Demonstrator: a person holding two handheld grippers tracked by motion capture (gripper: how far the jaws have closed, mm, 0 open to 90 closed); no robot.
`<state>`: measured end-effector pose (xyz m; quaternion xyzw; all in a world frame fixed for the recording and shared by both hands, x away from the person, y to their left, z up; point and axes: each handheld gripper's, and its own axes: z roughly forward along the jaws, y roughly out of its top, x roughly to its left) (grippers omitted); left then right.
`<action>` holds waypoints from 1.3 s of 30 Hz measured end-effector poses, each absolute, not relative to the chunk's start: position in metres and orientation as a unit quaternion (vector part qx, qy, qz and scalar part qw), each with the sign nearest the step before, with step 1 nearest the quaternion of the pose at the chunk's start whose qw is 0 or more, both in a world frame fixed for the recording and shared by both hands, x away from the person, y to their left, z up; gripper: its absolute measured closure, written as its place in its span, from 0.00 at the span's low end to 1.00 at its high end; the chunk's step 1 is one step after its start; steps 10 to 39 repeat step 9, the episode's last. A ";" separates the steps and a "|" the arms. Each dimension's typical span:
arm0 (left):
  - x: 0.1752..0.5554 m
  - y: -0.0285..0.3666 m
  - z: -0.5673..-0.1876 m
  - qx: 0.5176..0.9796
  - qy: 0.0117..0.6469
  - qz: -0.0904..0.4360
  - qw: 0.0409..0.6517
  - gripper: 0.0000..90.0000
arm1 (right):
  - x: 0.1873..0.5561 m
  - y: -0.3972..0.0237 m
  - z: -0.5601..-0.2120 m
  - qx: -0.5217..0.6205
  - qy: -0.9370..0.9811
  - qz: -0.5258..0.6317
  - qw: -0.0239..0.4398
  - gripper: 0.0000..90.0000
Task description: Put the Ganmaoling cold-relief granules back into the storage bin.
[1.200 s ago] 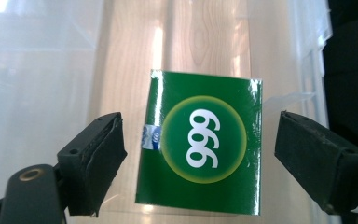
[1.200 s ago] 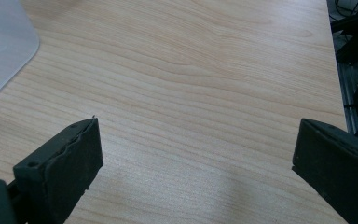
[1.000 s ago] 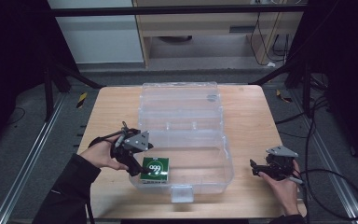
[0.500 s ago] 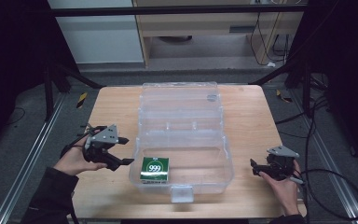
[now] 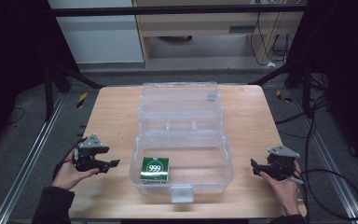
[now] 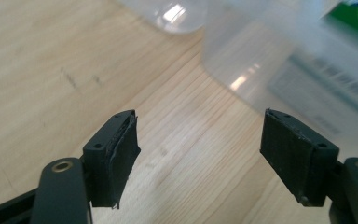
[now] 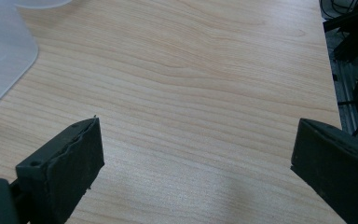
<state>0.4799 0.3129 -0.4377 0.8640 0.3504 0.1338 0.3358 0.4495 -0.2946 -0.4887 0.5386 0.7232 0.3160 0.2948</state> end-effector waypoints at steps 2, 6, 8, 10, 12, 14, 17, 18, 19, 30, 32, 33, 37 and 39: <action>0.482 0.315 -0.445 0.859 0.365 0.135 0.332 0.30 | 0.449 -0.295 -0.489 0.539 0.723 0.316 0.296 0.03; 0.486 0.319 -0.455 0.852 0.396 0.148 0.309 0.29 | 0.449 -0.295 -0.489 0.540 0.722 0.313 0.298 0.03; 0.487 0.321 -0.458 0.843 0.413 0.155 0.308 0.29 | 0.449 -0.295 -0.489 0.542 0.721 0.312 0.298 0.03; 0.487 0.321 -0.460 0.841 0.419 0.159 0.305 0.29 | 0.449 -0.295 -0.489 0.543 0.721 0.312 0.297 0.02; 0.487 0.321 -0.460 0.841 0.419 0.159 0.305 0.29 | 0.449 -0.295 -0.489 0.543 0.721 0.312 0.297 0.02; 0.487 0.321 -0.460 0.841 0.419 0.159 0.305 0.29 | 0.449 -0.295 -0.489 0.543 0.721 0.312 0.297 0.02; 0.487 0.321 -0.460 0.841 0.419 0.159 0.305 0.29 | 0.449 -0.295 -0.489 0.543 0.721 0.312 0.297 0.02; 0.487 0.321 -0.460 0.841 0.419 0.159 0.305 0.29 | 0.449 -0.295 -0.489 0.543 0.721 0.312 0.297 0.02; 0.487 0.321 -0.460 0.841 0.419 0.159 0.305 0.29 | 0.449 -0.295 -0.489 0.543 0.721 0.312 0.297 0.02; 0.487 0.321 -0.460 0.841 0.419 0.159 0.305 0.29 | 0.449 -0.295 -0.489 0.543 0.721 0.312 0.297 0.02; 0.487 0.321 -0.460 0.841 0.419 0.159 0.305 0.29 | 0.449 -0.295 -0.489 0.543 0.721 0.312 0.297 0.02; 0.487 0.321 -0.460 0.841 0.419 0.159 0.305 0.29 | 0.449 -0.295 -0.489 0.543 0.721 0.312 0.297 0.02; 0.487 0.321 -0.460 0.841 0.419 0.159 0.305 0.29 | 0.449 -0.295 -0.489 0.543 0.721 0.312 0.297 0.02; 0.487 0.321 -0.460 0.841 0.419 0.159 0.305 0.29 | 0.449 -0.295 -0.489 0.543 0.721 0.312 0.297 0.02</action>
